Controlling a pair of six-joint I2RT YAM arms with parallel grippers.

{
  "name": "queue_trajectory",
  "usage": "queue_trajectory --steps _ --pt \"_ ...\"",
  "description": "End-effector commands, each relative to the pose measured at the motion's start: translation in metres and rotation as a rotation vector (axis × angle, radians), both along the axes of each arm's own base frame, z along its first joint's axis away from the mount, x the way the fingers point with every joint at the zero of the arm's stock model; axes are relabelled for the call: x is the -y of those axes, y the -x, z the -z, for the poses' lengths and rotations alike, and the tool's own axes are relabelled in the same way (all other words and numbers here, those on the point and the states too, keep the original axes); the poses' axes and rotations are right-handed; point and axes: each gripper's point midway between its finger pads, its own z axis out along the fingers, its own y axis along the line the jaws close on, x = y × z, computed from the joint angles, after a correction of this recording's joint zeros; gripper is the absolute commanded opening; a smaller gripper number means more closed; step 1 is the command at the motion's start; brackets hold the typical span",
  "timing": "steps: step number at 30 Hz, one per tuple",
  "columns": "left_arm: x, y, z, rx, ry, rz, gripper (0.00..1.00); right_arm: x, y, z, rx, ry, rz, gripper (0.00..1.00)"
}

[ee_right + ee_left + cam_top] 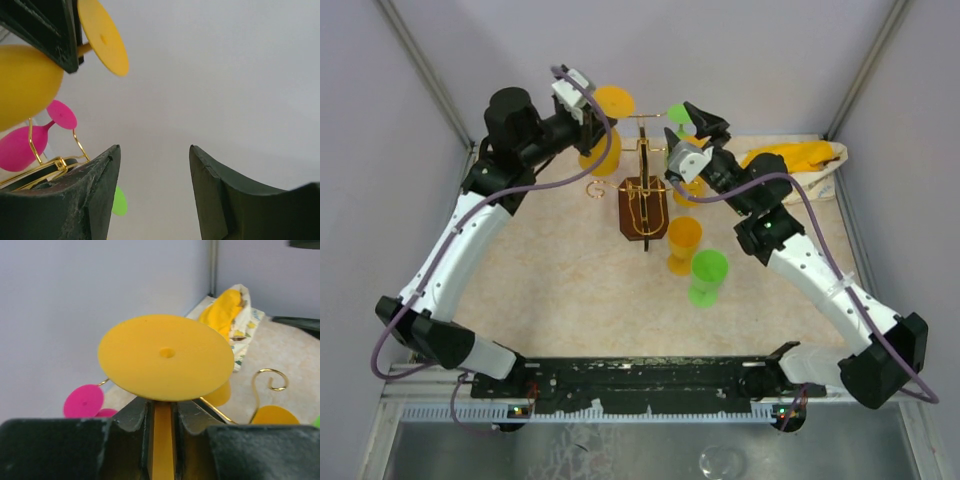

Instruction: Place the wine glass upside down on the wine glass rack

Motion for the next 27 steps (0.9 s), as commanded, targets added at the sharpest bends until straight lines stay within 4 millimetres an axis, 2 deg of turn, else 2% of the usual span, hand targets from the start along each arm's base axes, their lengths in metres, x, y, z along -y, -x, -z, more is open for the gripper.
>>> queue_trajectory --steps 1,9,13,17,23,27 --pt "-0.033 -0.006 -0.029 0.044 0.074 -0.069 0.0 0.023 0.018 -0.03 0.021 -0.134 0.03 0.59" --pt "-0.093 -0.029 -0.03 0.061 0.096 -0.204 0.0 0.042 0.013 -0.012 -0.055 -0.167 0.126 0.61" --pt "-0.113 -0.029 -0.01 0.026 0.078 -0.226 0.0 0.052 0.009 -0.006 -0.092 -0.203 0.169 0.62" --pt "-0.116 -0.018 0.022 -0.033 0.075 -0.194 0.0 0.06 0.006 -0.01 -0.132 -0.287 0.165 0.66" --pt "-0.097 0.005 0.066 -0.091 0.088 -0.036 0.0 0.062 0.003 -0.015 -0.189 -0.371 0.123 0.72" --pt "-0.089 0.015 0.084 -0.093 0.11 0.025 0.0 0.062 0.001 -0.012 -0.201 -0.376 0.122 0.74"
